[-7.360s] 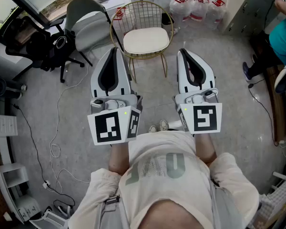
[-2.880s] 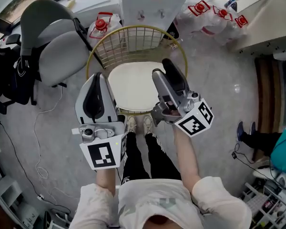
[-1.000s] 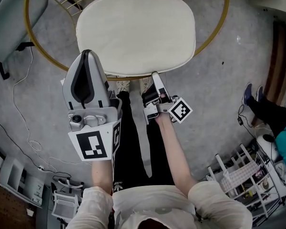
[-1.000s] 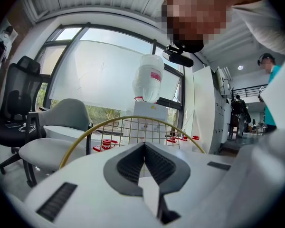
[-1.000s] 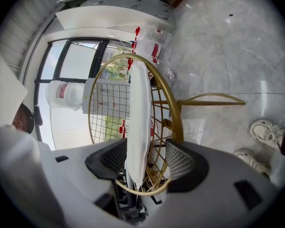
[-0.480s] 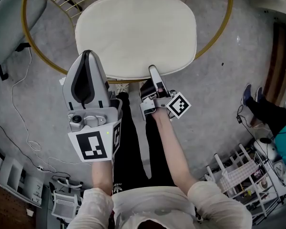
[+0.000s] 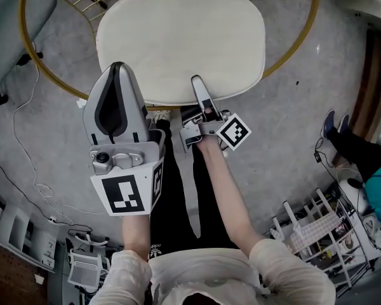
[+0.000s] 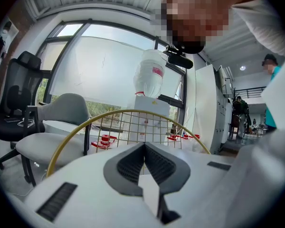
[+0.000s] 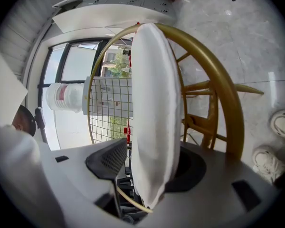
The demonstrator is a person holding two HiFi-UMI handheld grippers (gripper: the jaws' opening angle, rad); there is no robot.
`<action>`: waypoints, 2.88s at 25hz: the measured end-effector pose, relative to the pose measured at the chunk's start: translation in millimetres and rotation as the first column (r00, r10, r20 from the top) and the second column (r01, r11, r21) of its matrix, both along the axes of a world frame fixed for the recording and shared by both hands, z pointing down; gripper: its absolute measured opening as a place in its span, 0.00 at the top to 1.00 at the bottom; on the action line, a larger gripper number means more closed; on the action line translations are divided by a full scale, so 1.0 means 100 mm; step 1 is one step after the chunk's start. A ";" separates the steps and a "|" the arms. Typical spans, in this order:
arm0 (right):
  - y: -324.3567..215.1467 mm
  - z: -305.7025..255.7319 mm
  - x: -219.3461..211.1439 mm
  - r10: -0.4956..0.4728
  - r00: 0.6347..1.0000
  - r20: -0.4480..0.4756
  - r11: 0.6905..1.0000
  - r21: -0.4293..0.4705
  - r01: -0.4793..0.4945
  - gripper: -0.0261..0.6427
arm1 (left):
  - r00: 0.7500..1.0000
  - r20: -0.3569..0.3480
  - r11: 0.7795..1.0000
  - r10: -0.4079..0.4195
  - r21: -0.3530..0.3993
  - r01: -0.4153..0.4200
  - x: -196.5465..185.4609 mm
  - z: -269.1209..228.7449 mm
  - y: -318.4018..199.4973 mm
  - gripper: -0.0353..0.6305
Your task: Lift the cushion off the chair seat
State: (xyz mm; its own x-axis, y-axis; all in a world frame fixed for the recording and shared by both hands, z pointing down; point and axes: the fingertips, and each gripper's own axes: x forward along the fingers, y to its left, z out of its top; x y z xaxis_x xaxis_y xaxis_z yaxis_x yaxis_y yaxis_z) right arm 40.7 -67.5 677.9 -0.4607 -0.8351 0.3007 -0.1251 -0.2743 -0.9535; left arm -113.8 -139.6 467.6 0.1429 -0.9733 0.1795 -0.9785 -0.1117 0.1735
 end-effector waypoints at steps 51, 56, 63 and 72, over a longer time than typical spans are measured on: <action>-0.60 -1.35 -0.12 -0.017 0.995 -0.101 0.980 0.193 0.036 0.89 | 0.999 0.008 0.987 -0.041 0.153 0.039 -0.12 -1.04 -0.01 0.93; -0.79 -2.06 -0.14 0.019 0.995 -0.095 0.955 0.296 0.010 0.90 | 1.000 0.000 0.977 -0.026 0.213 0.025 -0.06 -1.59 -0.05 0.93; -1.21 -3.37 -0.27 0.085 0.996 -0.036 0.876 0.480 -0.057 0.90 | 0.999 -0.043 0.945 -0.031 0.325 0.044 -0.19 -2.63 -0.17 0.93; -1.31 -5.50 -0.19 0.077 0.993 -0.085 0.759 0.652 -0.003 0.90 | 0.998 0.018 0.903 -0.060 0.428 0.046 -0.23 -4.38 0.00 0.93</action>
State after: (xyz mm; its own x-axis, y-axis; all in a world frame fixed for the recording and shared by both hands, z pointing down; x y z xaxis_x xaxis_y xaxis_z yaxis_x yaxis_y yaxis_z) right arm 21.3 -198.7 127.5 -0.4203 -0.8636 -0.2784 -0.2325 0.3991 -0.8869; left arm -136.7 -139.3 29.9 0.0901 -0.9637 -0.2514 -0.9890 -0.1162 0.0911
